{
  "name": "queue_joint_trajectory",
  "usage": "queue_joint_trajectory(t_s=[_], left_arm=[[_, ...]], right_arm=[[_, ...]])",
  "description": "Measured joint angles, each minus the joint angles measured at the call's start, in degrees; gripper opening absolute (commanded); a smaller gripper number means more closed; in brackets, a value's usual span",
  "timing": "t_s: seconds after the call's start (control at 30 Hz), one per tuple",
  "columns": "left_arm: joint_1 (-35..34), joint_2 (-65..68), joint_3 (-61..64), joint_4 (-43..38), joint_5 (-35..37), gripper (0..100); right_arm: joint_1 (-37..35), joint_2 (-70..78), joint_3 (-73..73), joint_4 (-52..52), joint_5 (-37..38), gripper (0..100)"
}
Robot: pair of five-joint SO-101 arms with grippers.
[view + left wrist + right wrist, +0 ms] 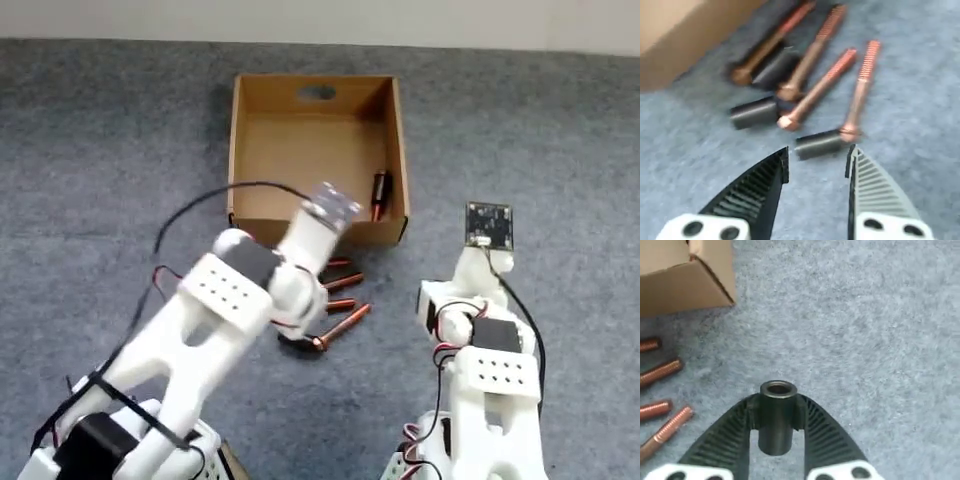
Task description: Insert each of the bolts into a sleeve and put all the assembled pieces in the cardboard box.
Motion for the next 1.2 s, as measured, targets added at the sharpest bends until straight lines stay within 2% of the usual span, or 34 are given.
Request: queue_joint_trajectory(t_s=[0.23,0.5,0.8,1.03,1.2], left_arm=[[4.40,4.84,4.57,-10.99,0.35,21],[8.00,12.22,4.92,-14.86,0.35,21],[6.51,20.13,4.92,-20.31,0.44,21],[6.95,20.22,4.84,-20.57,0.44,4],[6.86,20.22,4.84,-20.66,0.44,1]], right_arm=[[3.69,0.00,0.00,0.00,0.00,0.5],[3.87,0.00,0.00,0.00,0.00,0.5],[3.87,0.00,0.00,0.00,0.00,0.5],[3.87,0.00,0.00,0.00,0.00,0.5],[3.87,0.00,0.00,0.00,0.00,0.5]])
